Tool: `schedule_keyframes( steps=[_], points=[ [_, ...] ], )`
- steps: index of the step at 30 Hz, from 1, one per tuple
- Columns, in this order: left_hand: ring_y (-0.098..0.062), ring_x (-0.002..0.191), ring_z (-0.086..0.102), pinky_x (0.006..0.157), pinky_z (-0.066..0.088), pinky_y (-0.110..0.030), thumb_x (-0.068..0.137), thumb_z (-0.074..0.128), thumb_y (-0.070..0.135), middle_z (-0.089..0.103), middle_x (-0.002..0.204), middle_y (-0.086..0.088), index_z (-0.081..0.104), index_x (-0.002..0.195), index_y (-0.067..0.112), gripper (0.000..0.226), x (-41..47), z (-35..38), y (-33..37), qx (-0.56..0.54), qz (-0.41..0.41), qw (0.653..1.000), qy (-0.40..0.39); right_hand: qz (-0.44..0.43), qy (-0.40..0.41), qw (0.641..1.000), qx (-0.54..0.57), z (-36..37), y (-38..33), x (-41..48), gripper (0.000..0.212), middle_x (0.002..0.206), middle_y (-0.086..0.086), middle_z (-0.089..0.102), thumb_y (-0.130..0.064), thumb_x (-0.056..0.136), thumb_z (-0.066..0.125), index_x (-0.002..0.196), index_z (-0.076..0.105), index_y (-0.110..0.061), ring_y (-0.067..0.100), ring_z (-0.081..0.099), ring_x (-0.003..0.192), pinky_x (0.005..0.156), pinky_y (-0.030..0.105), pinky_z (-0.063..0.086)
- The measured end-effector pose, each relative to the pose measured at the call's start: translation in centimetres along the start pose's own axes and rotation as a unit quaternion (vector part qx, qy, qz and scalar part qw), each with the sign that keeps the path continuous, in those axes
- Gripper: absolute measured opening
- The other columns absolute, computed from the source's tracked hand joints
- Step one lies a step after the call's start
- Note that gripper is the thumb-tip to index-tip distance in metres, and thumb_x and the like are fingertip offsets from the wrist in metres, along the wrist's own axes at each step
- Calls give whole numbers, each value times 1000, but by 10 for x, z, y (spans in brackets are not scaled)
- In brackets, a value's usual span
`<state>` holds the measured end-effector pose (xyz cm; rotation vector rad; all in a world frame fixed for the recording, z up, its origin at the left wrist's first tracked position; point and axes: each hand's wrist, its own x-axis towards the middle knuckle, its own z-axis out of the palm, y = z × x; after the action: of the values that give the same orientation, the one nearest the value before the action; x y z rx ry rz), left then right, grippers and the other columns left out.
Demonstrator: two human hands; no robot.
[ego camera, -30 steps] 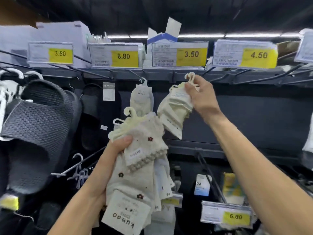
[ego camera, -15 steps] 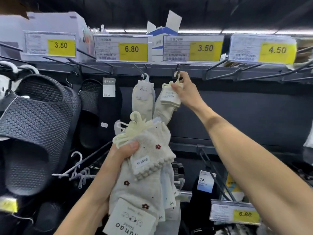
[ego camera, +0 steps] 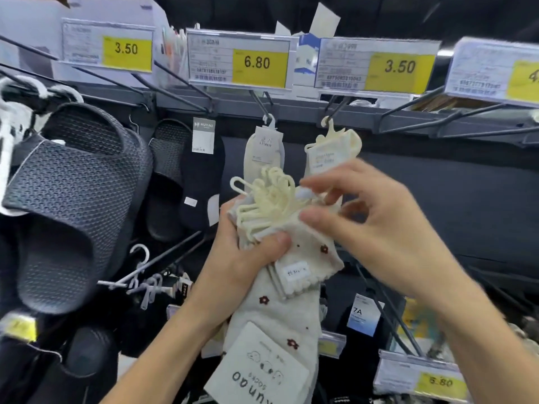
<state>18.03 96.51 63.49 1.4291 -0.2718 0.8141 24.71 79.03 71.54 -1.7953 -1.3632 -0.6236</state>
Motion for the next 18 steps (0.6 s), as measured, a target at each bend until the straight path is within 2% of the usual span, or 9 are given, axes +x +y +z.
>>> schedule_keyframes(
  steps=[2, 4, 8, 11, 16, 18],
  points=[
    [-14, 111, 67, 82, 55, -22, 70, 79, 25, 69, 117, 8, 42, 131, 25, 71, 2, 6, 1, 11, 26, 999, -16, 12, -22, 1000, 4, 4, 1, -8, 35, 104, -17, 61, -46, 78, 74, 109, 71, -30, 7, 59, 96, 75, 15, 45],
    [-8, 110, 66, 82, 54, -18, 67, 79, 23, 68, 115, 15, 40, 132, 26, 75, 3, 9, 3, 20, 49, 998, -33, 22, -3, 999, 26, 3, 5, -9, 28, 100, -14, 61, -38, 78, 78, 104, 72, -30, 10, 58, 92, 74, 18, 44],
    [-2, 109, 66, 82, 53, -15, 66, 81, 24, 66, 113, 21, 39, 127, 32, 75, 7, 11, 3, 60, 74, 994, -55, 19, 37, 996, 83, -1, 7, -11, 26, 90, -10, 64, -38, 78, 75, 103, 70, -40, 11, 59, 81, 74, 20, 48],
    [-1, 110, 65, 84, 52, -14, 67, 82, 25, 65, 116, 23, 37, 129, 32, 78, 9, 14, 4, 76, 81, 992, -63, 28, 37, 991, 127, -2, 10, -11, 24, 90, -4, 67, -35, 78, 78, 101, 71, -37, 17, 62, 82, 80, 34, 54],
    [0, 110, 65, 85, 51, -14, 67, 82, 25, 66, 116, 24, 34, 131, 30, 80, 13, 13, 2, 80, 69, 992, -68, 14, -27, 988, 150, -3, 17, -10, 16, 101, 3, 66, -30, 83, 73, 98, 69, -33, 23, 59, 92, 89, 49, 48],
    [1, 109, 65, 84, 52, -14, 66, 82, 26, 66, 114, 26, 35, 130, 32, 80, 13, 10, -4, 96, 63, 991, -71, 12, -51, 987, 150, -1, 20, -9, 14, 102, 6, 63, -32, 84, 70, 98, 71, -32, 27, 58, 95, 88, 47, 49]
  ],
)
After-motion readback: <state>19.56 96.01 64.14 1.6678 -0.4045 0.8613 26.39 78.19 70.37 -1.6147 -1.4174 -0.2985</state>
